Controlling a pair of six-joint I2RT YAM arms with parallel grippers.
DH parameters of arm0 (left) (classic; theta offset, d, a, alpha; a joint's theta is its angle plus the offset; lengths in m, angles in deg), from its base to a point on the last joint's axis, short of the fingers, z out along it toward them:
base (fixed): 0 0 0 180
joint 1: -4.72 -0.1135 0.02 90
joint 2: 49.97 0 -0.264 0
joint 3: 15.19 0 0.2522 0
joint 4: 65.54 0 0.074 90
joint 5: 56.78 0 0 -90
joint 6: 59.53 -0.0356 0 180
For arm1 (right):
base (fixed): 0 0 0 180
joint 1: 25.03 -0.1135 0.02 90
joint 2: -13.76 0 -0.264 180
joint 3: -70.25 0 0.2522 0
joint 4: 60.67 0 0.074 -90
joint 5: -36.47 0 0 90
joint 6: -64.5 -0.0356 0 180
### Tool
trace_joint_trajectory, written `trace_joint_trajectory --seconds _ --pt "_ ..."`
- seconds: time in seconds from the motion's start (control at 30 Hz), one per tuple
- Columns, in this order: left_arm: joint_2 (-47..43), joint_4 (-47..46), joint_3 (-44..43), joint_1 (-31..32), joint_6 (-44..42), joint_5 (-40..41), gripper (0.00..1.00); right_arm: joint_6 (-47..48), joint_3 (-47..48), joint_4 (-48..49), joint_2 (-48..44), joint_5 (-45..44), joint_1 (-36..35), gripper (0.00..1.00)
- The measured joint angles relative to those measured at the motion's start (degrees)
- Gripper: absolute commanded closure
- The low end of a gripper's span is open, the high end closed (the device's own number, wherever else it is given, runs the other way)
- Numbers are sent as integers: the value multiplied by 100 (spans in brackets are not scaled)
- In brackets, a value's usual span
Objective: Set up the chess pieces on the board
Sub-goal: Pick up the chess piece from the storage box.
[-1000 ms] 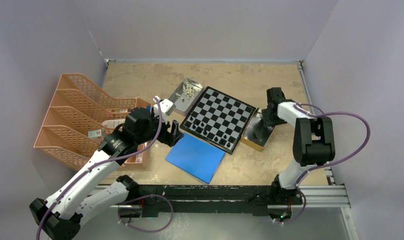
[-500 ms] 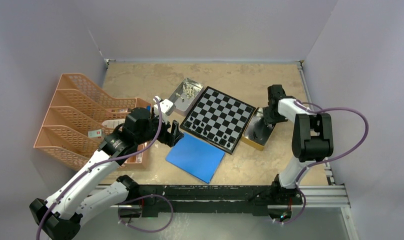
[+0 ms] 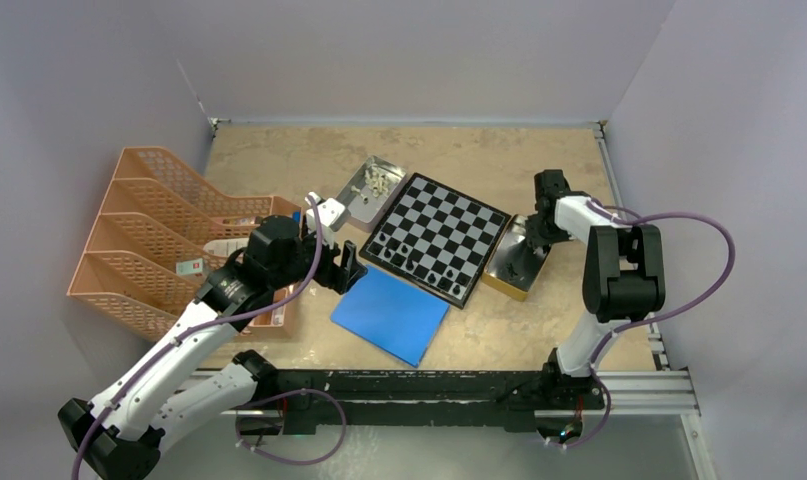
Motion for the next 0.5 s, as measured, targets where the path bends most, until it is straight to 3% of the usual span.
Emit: trace_joint_trajectory --seconds 0.1,0.5 --pt "-24 0 0 0 0 2 30 24 0 -4 0 50 9 87" --pt "-46 0 0 0 0 22 30 505 -365 105 -332 219 17 92"
